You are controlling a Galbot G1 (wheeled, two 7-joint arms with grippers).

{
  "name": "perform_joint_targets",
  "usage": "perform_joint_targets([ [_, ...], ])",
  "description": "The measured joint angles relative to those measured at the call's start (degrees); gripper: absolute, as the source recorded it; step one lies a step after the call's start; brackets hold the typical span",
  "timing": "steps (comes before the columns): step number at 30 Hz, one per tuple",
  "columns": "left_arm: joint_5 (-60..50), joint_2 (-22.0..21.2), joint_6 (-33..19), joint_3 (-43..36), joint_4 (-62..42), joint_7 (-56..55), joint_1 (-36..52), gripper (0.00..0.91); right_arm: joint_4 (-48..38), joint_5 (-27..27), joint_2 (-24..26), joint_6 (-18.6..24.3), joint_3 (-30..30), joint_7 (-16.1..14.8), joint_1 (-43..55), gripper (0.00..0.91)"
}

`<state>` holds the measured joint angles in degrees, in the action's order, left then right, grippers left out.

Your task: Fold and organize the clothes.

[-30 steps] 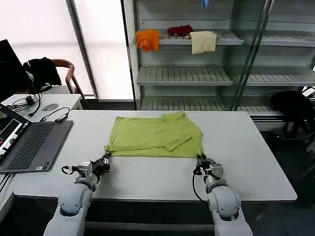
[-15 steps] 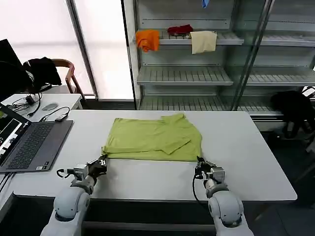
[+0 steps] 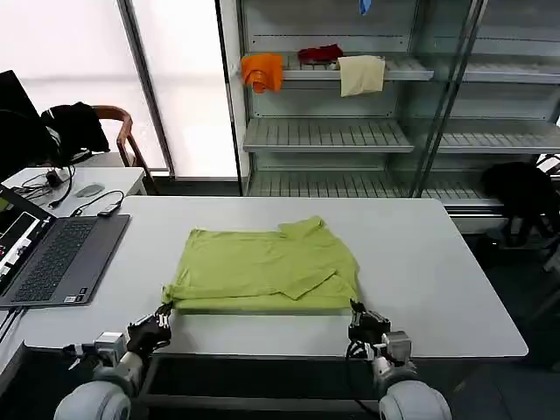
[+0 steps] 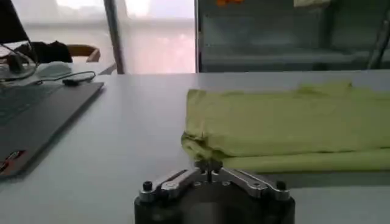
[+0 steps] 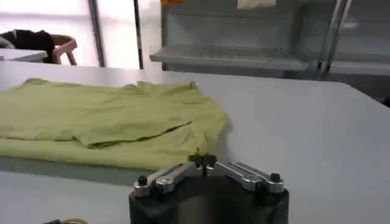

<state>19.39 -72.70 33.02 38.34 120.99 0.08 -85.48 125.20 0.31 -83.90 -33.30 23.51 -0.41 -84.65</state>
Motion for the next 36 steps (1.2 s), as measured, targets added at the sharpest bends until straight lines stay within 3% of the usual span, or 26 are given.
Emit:
perform_joint_targets([
  [7,1.01,-0.18,0.0,0.75,2.58,-0.82,-5.07,0.02,1.97,-2.23,-0.27,0.04,-0.45,-0.89,-4.87,0.0],
  [8,1.03,-0.21,0.0,0.76,2.77,-0.91,-5.48,0.171,2.3,-2.47,-0.32,0.05,-0.55,-0.99,-5.34,0.0],
  [9,1.07,-0.23,0.0,0.76,2.93,-0.94,-5.86,0.655,2.55,-2.68,-0.38,0.05,-0.64,-1.01,-5.71,0.0],
  [10,1.1,-0.26,0.0,0.76,3.11,-1.0,-6.17,0.907,2.68,-2.97,-0.51,0.07,-0.69,-1.01,-6.02,0.907],
  [22,1.25,-0.41,0.08,0.85,4.73,-2.73,-6.54,0.907,4.04,-5.09,-0.77,0.17,-0.49,0.44,-4.72,0.907],
  [36,-0.37,2.25,0.13,0.24,-1.31,-2.43,0.99,0.907,-1.23,-3.45,-2.18,-0.1,-1.39,1.57,8.24,0.907],
])
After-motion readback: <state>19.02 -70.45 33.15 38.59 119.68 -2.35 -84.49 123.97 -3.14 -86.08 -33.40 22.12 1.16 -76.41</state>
